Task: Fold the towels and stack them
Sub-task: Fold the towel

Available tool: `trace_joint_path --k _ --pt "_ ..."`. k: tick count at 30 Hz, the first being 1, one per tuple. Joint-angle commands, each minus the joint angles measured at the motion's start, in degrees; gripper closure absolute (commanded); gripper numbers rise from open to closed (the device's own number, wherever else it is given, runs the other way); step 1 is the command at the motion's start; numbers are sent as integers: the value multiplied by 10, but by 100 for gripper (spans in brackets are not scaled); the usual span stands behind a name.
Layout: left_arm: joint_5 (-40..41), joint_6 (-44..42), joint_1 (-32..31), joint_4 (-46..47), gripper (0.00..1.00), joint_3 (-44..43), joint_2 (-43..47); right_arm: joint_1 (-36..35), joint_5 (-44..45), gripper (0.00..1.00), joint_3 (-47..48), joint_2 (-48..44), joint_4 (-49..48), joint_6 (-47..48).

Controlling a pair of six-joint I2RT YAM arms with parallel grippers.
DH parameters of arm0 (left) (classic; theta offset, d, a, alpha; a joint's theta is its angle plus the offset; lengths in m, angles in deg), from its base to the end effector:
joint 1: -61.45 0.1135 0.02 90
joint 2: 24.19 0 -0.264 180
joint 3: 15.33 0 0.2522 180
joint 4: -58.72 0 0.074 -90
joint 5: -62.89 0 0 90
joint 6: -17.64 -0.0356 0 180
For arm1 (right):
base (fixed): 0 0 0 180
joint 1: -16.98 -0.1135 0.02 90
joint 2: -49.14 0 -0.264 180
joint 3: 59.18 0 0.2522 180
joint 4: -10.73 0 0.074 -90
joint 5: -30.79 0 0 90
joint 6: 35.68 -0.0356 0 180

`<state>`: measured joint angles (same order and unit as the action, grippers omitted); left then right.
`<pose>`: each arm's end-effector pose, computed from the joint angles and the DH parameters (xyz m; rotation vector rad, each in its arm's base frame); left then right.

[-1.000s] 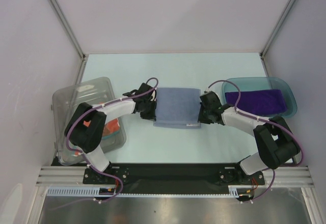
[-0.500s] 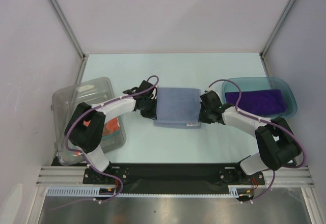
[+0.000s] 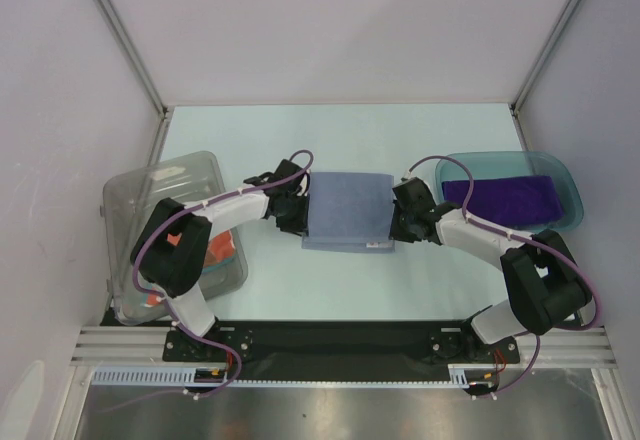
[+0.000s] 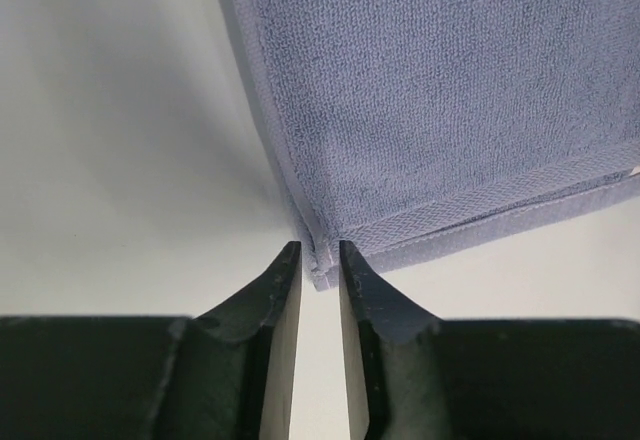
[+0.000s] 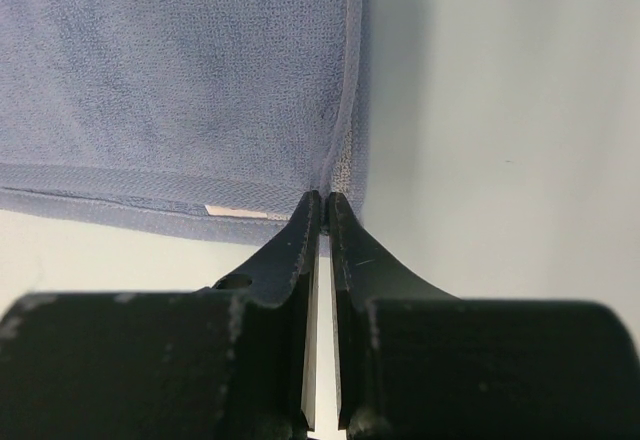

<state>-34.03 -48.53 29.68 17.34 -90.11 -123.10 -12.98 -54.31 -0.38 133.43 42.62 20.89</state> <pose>0.2837 -0.1808 0.1717 0.2295 2.7781 -0.4312 0.2444 0.1374 0.1755 0.1111 2.5948 0.3047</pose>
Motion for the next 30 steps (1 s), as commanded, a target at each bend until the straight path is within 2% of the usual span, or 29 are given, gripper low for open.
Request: trace_joint_path --k 1,5,17,30 --pt "19 3 -4 10 73 0 7 -2 -1 100 15 -15 -12 4" --pt "11 5 -4 18 71 1 -5 -4 -4 100 15 -13 -15 3" --pt "4 11 -4 33 76 5 -21 -5 -3 100 9 -11 -19 1" --pt "8 17 -6 23 77 -8 -21 -7 -2 100 8 -5 -22 1"
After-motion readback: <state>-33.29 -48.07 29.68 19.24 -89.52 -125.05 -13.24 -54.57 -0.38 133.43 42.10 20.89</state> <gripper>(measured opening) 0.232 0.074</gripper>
